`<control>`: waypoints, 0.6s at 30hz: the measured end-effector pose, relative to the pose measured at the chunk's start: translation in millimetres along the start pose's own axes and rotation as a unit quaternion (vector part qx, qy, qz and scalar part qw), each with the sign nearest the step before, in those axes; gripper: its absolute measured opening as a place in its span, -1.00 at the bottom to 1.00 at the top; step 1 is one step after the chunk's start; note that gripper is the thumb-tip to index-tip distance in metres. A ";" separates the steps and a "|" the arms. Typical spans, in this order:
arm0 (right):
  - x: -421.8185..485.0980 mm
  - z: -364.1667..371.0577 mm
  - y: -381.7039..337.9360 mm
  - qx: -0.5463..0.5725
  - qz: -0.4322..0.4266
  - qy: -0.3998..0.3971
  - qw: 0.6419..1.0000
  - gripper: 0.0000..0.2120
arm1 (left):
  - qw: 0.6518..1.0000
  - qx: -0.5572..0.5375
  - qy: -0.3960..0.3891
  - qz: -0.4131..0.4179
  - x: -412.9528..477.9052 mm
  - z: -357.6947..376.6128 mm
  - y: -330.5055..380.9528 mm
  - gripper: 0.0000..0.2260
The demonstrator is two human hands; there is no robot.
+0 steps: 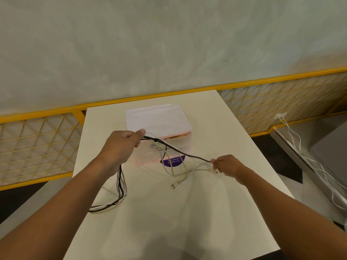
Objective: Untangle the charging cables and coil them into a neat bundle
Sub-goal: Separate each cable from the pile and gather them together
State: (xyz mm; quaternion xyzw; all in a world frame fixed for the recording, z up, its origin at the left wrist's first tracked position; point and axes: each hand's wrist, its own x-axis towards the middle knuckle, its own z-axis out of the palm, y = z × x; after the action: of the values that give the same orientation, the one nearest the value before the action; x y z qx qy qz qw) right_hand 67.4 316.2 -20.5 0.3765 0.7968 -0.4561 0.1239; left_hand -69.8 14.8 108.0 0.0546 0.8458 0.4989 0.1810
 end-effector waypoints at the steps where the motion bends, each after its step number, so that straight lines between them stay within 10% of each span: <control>1: -4.3 -1.1 2.6 0.000 0.007 -0.045 0.999 -0.71 | 1.000 0.000 -0.005 0.000 0.5 -1.7 -1.0 -0.56; 8: -9.2 8.1 -4.2 -0.122 0.002 -0.092 0.988 -0.84 | 0.999 0.002 -0.049 0.004 -1.6 -3.9 -1.1 -0.56; 18: -68.8 15.2 -129.3 0.068 -0.317 -0.067 0.943 -0.91 | 0.996 0.024 -0.089 0.020 -8.7 3.6 10.9 -0.55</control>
State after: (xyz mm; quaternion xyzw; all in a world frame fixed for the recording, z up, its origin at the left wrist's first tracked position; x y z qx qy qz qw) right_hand 20.2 231.4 90.2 0.0804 0.8317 -0.5493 -0.0004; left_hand -61.3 20.8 118.1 0.1197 0.8371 0.4748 0.2439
